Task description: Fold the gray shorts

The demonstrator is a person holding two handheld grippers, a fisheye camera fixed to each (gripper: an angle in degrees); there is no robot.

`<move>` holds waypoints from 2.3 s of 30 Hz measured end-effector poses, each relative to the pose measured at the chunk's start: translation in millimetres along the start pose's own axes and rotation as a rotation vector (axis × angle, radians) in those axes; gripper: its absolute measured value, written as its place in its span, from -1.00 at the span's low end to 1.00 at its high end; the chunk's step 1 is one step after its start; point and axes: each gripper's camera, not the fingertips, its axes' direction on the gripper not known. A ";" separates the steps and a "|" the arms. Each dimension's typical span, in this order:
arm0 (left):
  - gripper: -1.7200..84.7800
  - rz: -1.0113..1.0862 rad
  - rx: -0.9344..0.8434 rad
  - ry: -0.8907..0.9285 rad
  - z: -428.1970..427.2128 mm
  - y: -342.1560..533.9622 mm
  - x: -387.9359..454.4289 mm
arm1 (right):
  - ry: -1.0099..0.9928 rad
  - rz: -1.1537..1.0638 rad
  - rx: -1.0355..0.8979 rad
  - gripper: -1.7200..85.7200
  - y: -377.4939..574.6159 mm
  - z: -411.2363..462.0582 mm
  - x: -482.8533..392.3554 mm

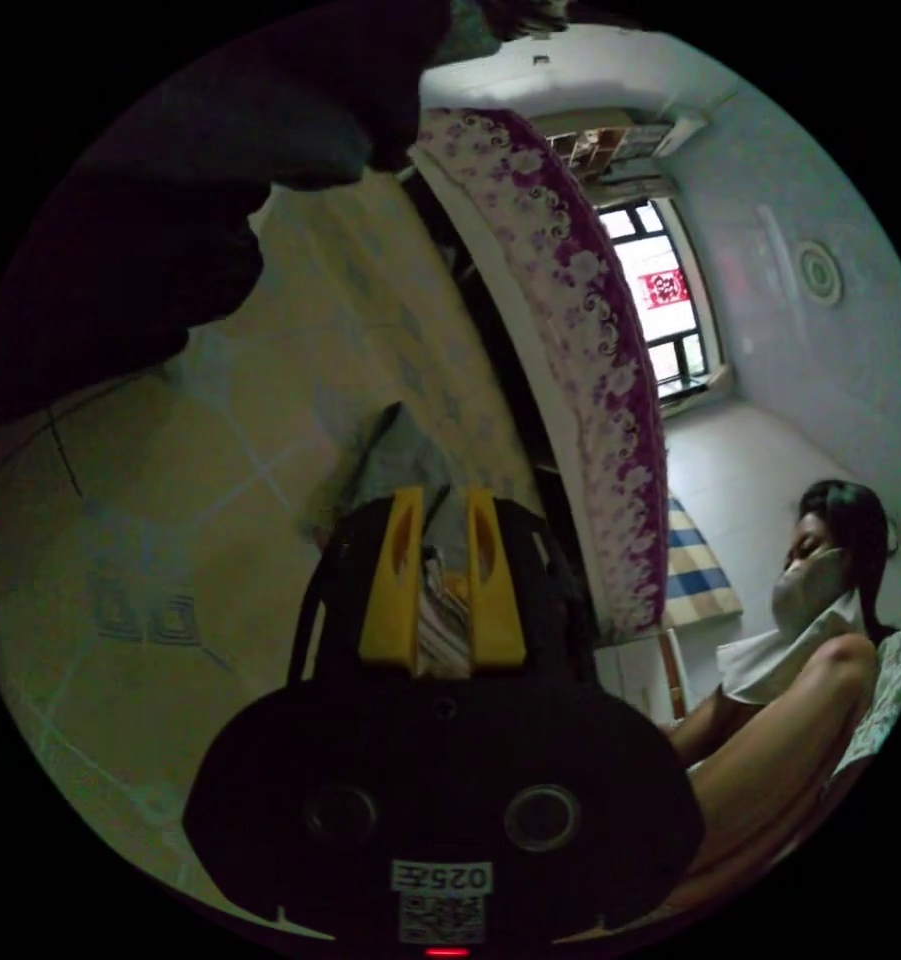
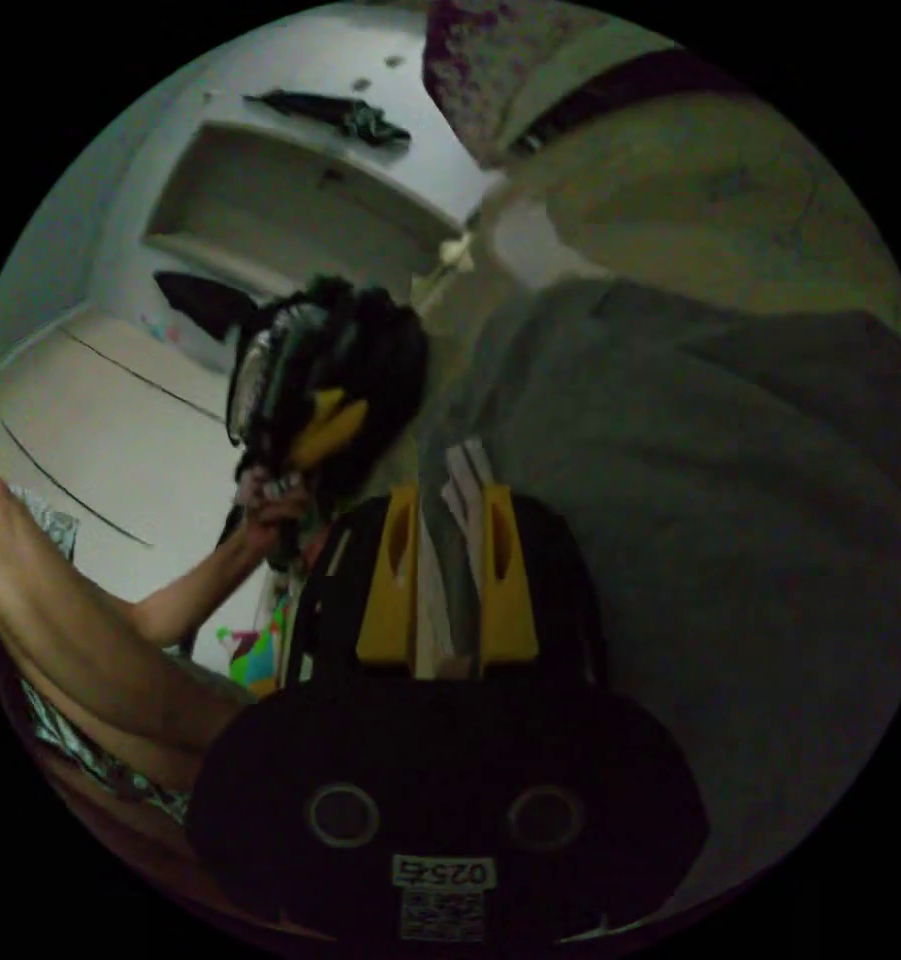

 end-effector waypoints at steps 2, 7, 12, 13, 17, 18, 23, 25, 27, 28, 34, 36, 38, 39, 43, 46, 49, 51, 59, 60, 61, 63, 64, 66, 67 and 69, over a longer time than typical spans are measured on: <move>-0.89 -0.029 -0.032 0.040 13.4 4.9 -3.9 | 0.049 -0.045 0.094 -0.64 12.0 -28.6 -18.2; -0.90 0.109 -0.194 0.038 60.5 13.4 32.2 | 0.105 -0.124 0.305 -0.59 56.6 -131.3 -67.7; -0.89 0.529 -0.352 -0.070 116.7 50.4 124.2 | 0.414 0.166 0.440 -0.59 130.0 -238.9 -40.3; -0.88 0.614 -0.414 -0.037 139.5 70.7 146.2 | 0.459 0.297 0.469 -0.58 150.5 -265.1 -20.1; -0.75 0.941 -0.681 0.084 228.5 190.4 214.7 | 0.286 0.578 0.571 -0.58 205.1 -329.6 59.4; -0.74 0.975 -0.710 0.078 239.7 209.6 220.9 | 0.248 0.601 0.565 -0.58 208.1 -333.3 70.6; -0.70 1.214 -0.857 -0.047 302.1 332.0 239.5 | 0.150 0.610 0.383 -0.58 188.8 -331.4 118.1; -0.70 1.241 -0.848 -0.101 307.4 349.9 239.0 | 0.130 0.580 0.351 -0.57 178.2 -334.0 120.9; -0.70 1.283 -0.804 -0.127 306.4 362.8 239.3 | 0.081 0.577 0.317 -0.59 169.2 -333.4 127.7; -0.71 1.292 -0.798 -0.132 307.4 370.3 238.6 | 0.096 0.578 0.303 -0.61 166.0 -336.4 131.0; -0.74 1.359 -0.795 -0.210 314.3 403.3 240.4 | 0.031 0.605 0.295 -0.67 176.9 -356.6 153.3; -0.76 1.377 -0.768 -0.148 301.8 404.7 244.3 | 0.009 0.613 0.303 -0.67 180.2 -363.2 158.6; -0.77 1.419 -0.767 -0.139 293.3 412.8 243.6 | -0.009 0.615 0.332 -0.66 183.0 -372.8 161.8; -0.77 1.446 -0.763 -0.152 293.4 416.4 242.0 | -0.015 0.613 0.331 -0.66 182.9 -374.3 162.7; -0.79 1.521 -0.768 -0.228 311.8 428.5 224.8 | 0.033 0.589 0.255 -0.82 176.2 -380.8 165.7; -0.81 1.519 -0.763 -0.229 320.6 427.0 210.8 | 0.130 0.591 0.260 -0.89 179.2 -397.3 174.4; -0.80 1.552 -0.775 -0.238 320.0 420.9 207.3 | 0.071 0.628 0.393 -0.91 200.5 -420.9 189.9; -0.79 1.549 -0.768 -0.244 316.8 411.6 207.6 | 0.064 0.619 0.402 -0.80 209.4 -430.7 190.9; -0.79 1.447 -0.768 -0.244 323.2 360.1 198.6 | -0.004 0.591 0.317 -0.74 211.0 -414.8 184.5; -0.79 1.460 -0.778 -0.236 327.0 358.3 194.7 | -0.001 0.590 0.316 -0.75 209.8 -414.3 184.9; -0.80 1.473 -0.799 -0.251 335.8 353.0 185.4 | 0.020 0.612 0.314 -0.82 209.5 -414.0 187.0; -0.82 1.470 -0.768 -0.222 337.4 337.6 178.9 | 0.049 0.630 0.322 -0.89 212.1 -414.1 190.7; -0.85 1.430 -0.786 -0.204 339.6 323.1 176.9 | 0.022 0.646 0.341 -0.91 216.9 -416.2 194.0; -0.87 1.289 -0.859 -0.128 346.3 292.9 173.9 | -0.005 0.673 0.377 -0.93 228.4 -425.0 194.6; -0.89 1.156 -0.914 -0.058 352.8 269.9 172.7 | -0.010 0.686 0.398 -0.94 238.5 -432.9 190.6; -0.89 1.016 -0.970 0.054 359.2 240.8 177.4 | -0.099 0.705 0.488 -0.95 260.4 -450.8 180.6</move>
